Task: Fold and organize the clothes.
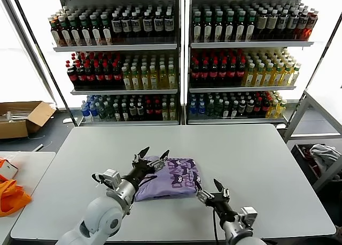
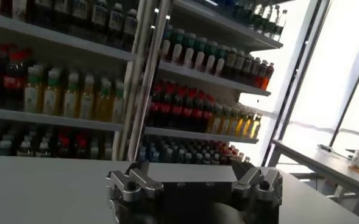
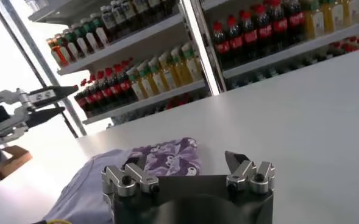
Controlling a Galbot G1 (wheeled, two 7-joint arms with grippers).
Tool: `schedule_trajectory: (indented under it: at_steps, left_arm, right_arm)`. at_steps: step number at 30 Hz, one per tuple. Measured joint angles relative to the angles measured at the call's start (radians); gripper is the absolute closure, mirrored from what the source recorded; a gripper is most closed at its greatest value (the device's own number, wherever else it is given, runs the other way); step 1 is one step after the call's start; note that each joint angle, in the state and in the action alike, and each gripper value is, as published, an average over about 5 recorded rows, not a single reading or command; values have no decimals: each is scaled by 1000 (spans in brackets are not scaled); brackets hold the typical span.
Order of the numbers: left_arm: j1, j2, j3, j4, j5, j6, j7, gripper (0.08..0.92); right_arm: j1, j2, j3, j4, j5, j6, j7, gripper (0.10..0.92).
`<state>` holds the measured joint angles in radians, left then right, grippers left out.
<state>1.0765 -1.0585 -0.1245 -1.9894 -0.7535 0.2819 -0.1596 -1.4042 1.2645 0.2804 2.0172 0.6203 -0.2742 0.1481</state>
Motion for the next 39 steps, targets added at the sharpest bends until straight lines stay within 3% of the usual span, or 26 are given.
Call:
schedule_trajectory:
  at_steps: [11,24,34,39]
  left_arm:
    - [52,15,-59,-30,23,-8,-2,177]
    - [77,6,-90,-40,30,7,-15,177]
    - [89,3,-100,-42,45,30,-10,177]
    - [95,2,-107,-49,51,34,-3,177]
  right_arm:
    - [136,63,-63,-133,91,-33,106,222]
    - [160,75,-91,-155,158,-64,134,570]
    - [141,12,-56,-110,113,-104,65,854]
    - [115,-48,-16,-78,83,-121,21,899]
